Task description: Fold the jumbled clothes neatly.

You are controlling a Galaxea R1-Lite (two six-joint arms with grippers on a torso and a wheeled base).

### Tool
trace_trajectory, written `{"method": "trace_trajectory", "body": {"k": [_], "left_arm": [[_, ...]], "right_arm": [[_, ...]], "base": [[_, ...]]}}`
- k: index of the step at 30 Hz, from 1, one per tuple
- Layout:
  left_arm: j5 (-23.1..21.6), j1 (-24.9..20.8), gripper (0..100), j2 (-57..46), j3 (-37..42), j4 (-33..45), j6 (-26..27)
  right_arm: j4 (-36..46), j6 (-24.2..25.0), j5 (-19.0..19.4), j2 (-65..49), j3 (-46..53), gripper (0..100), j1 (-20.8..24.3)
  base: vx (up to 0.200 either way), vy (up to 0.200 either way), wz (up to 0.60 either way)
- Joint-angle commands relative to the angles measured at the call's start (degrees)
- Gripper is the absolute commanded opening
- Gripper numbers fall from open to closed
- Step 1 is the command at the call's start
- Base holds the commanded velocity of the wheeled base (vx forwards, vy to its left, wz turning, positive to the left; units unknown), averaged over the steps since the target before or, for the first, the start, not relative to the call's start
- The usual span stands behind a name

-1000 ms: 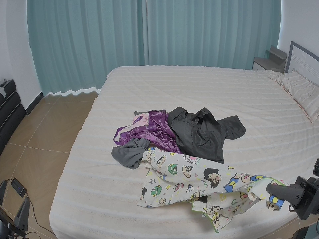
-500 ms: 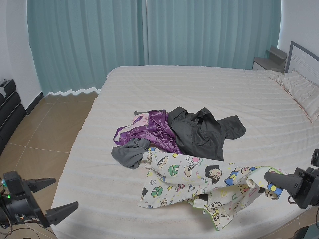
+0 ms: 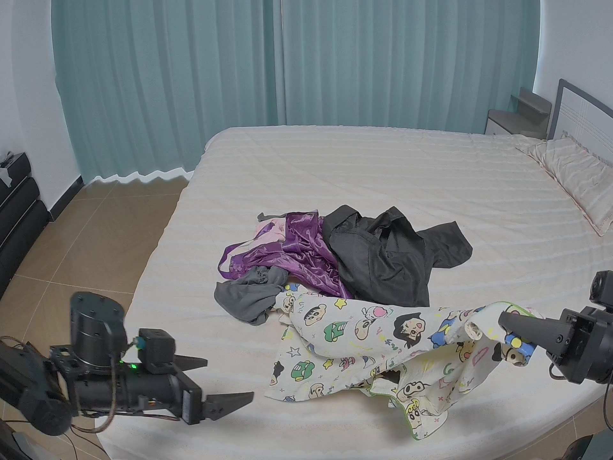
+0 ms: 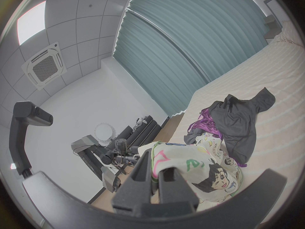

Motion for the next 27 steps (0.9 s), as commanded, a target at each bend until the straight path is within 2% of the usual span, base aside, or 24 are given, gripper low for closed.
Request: {"method": "trace_trajectory", "body": {"k": [1,5,9,15,27], "left_arm": [[3.9,-11.4,100,35.8,-0.7,-25.0,-5.2],[5.2,-11.4,100,38.5,-1.5,-27.5,-5.6],[6.8,-11.5,100,40.0,-4.1,-27.8,-8.4],[7.3,-11.7,100,41.9,-7.2,-27.9,-8.6],[12.9,-11.3,100,50.2,-16.0,-31.8,-8.9]], "right_arm": [[-0.2,0.0,1.0,4.5,-4.1,0,-2.0],[-0.2,0.0,1.0,6.5,-6.5,0,-2.0],[-0.4,-0.1,1.0,8.7,-7.5,0,-1.8],[-1.9,-0.2,1.0,10.8,-8.9,0,-1.8],[-4.1,0.2,1.0,11.7,-9.8,0,-1.9]], "base": [[0.000,0.000,0.00],[0.000,0.000,0.00],[0.000,0.000,0.00],[0.000,0.000,0.00],[0.000,0.000,0.00]]}}
